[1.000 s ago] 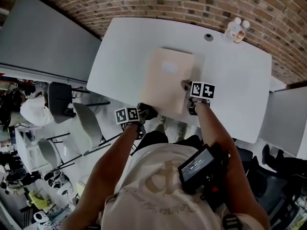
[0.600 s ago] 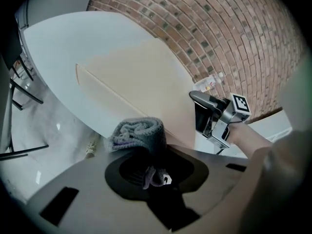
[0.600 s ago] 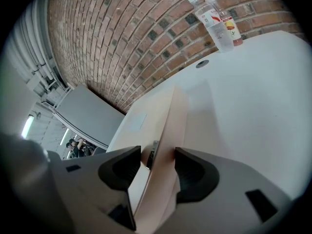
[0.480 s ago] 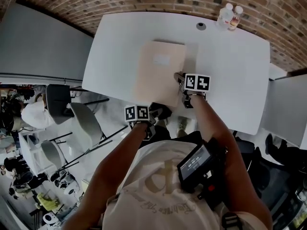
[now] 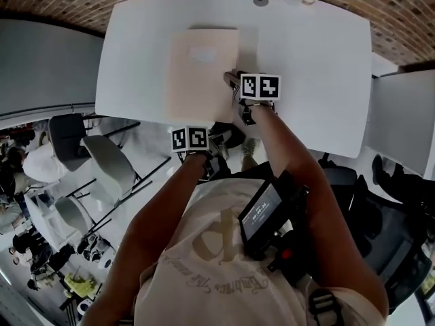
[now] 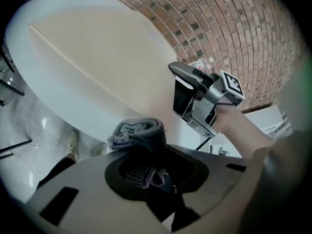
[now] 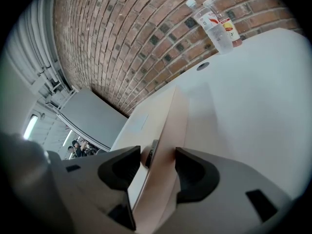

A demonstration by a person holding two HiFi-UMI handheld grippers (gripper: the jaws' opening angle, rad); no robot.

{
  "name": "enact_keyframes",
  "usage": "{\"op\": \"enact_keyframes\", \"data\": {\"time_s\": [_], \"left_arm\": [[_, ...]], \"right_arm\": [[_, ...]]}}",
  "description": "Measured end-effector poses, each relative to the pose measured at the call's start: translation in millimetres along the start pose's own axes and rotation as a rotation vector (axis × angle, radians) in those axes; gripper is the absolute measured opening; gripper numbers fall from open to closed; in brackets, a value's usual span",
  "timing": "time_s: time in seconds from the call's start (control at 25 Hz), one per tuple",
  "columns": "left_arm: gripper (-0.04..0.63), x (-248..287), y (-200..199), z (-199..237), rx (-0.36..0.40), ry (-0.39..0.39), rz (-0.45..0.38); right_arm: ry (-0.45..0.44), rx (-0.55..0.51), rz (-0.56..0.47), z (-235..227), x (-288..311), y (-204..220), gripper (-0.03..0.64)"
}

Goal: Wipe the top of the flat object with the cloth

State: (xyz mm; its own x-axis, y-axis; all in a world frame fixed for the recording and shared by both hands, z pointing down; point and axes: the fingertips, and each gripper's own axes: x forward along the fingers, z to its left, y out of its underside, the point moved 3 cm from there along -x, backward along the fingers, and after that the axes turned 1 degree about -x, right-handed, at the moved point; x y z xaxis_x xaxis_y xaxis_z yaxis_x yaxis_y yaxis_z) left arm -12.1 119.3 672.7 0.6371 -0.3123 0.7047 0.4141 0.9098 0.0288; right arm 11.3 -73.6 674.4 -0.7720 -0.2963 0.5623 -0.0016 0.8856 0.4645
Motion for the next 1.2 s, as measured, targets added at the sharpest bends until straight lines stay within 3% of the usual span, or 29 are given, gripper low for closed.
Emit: {"op": "enact_keyframes", "data": {"time_s": [0.28,0.48,0.56,0.84,1.04,1.2], "left_arm": [[0.101,23,21,-32,0.108,0.097,0.078],[0.101,19,37,-43,0.330,0.115,0.159],[0.101,11,40,-40,0.375,0.104,0.155],[0.101,-31,24,-40,0.483,0.137,0.034],[0.101,-60,-12,-48,0.512,0.168,-0.115],[0.101,-78,-41,-52,0.558,0.146,-0.208]], "right_arm": [[-0.013,-0.009,-0.003,-1,-1,0,0.235],[-0.005,-0.036,0.007,-1,-2,0,0.236],[-0.018,-0.030,0.014,-1,-2,0,0.238],[-0.070,-0.069,-0.023,3,-25,-5,0.210],[-0.047,-0.120,-0.086,11,-57,-5,0.100],[-0.040,-0.172,-0.142,25,-87,-6,0.048]]}}
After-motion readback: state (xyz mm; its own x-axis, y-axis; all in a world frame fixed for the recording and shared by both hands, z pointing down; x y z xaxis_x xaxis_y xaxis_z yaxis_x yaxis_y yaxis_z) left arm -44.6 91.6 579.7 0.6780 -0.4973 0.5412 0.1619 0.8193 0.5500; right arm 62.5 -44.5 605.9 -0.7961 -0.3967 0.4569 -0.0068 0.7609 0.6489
